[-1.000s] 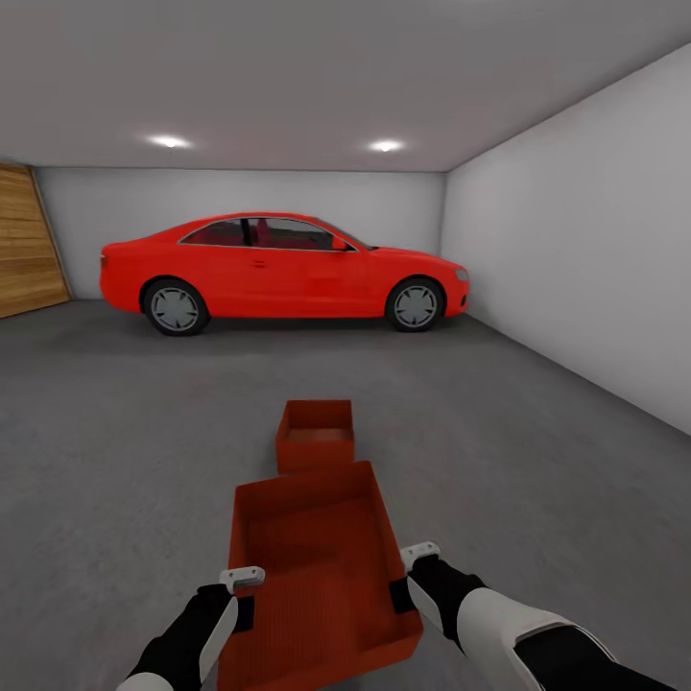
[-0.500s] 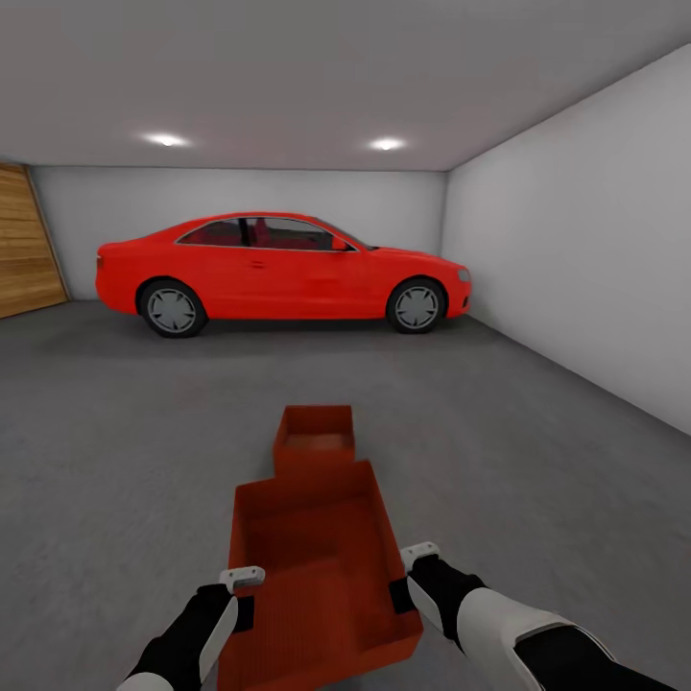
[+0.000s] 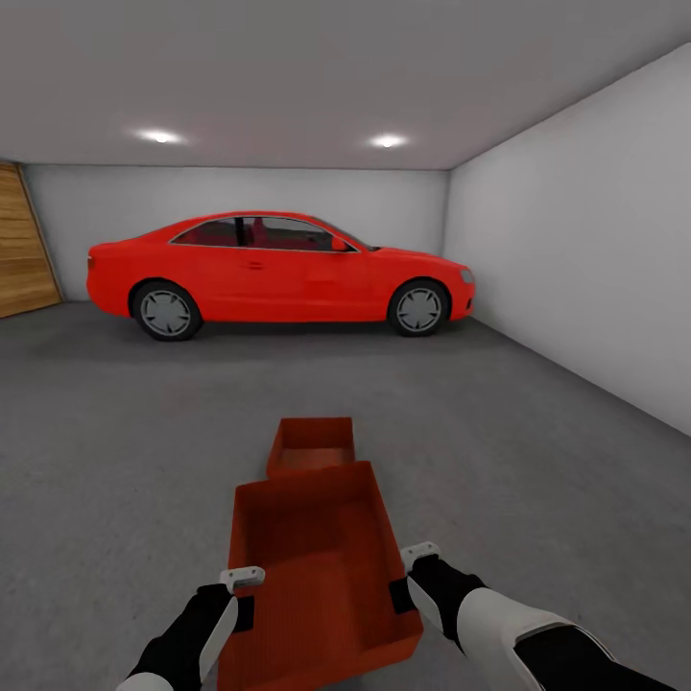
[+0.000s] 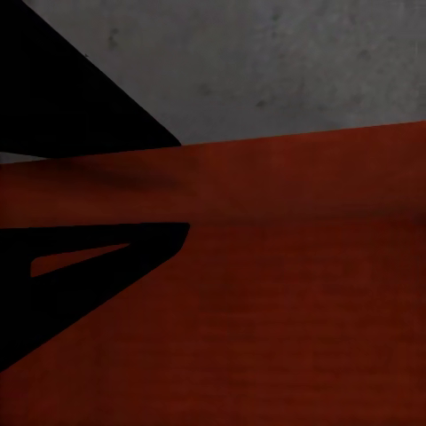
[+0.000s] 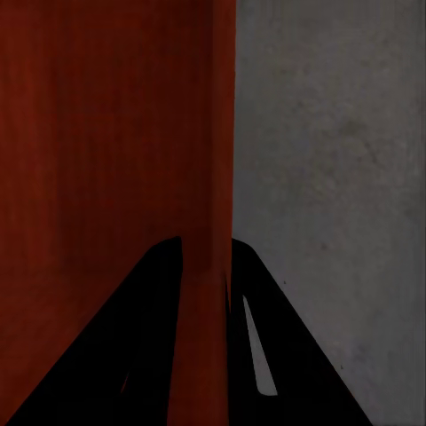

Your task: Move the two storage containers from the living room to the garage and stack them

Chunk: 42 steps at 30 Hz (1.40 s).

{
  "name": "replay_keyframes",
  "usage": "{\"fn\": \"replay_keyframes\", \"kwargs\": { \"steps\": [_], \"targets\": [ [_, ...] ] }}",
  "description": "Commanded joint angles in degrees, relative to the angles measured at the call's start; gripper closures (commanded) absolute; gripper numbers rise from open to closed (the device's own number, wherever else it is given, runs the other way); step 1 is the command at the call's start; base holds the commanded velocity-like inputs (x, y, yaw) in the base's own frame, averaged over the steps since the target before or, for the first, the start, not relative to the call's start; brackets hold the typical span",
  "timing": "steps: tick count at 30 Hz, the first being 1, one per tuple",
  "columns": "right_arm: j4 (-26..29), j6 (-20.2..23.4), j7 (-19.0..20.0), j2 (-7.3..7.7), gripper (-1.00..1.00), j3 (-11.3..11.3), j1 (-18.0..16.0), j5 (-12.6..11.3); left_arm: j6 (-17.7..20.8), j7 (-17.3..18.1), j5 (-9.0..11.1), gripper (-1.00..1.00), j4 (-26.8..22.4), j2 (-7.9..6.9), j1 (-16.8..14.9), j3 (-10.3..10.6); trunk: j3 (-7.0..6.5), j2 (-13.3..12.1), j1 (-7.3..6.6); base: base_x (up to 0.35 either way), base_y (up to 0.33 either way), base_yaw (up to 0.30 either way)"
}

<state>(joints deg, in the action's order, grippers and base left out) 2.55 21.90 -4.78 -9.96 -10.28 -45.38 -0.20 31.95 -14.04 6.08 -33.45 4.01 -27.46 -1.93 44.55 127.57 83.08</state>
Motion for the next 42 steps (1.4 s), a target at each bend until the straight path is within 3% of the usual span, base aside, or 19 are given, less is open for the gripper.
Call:
{"fn": "replay_keyframes", "kwargs": {
  "steps": [1, 18, 32, 42],
  "targets": [
    [4.04, 0.25, 1.79, -0.04, 1.00, 0.26, -0.05, -1.30, 0.04, -0.55, 1.13, 1.00, 0.04, 0.03, 0.04, 1.66, 0.07, 0.03, 0.02, 0.340, 0.000, 0.000],
    [4.04, 0.25, 1.88, -0.04, 1.00, 0.26, -0.05, -1.30, 0.04, -0.55, 1.13, 1.00, 0.05, 0.03, 0.04, 1.67, 0.02, 0.03, 0.02, 0.340, 0.040, -0.024],
    [4.04, 0.25, 1.88, -0.04, 1.00, 0.26, -0.05, -1.30, 0.04, -0.55, 1.13, 1.00, 0.05, 0.03, 0.04, 1.67, -0.58, 0.03, 0.02, 0.295, 0.225, -0.242],
    [4.04, 0.25, 1.88, -0.04, 1.00, 0.26, -0.03, -1.30, 0.04, -0.55, 1.13, 1.00, 0.05, 0.03, 0.04, 1.67, -0.63, 0.03, 0.02, 0.285, 0.239, -0.029]
  ]
}}
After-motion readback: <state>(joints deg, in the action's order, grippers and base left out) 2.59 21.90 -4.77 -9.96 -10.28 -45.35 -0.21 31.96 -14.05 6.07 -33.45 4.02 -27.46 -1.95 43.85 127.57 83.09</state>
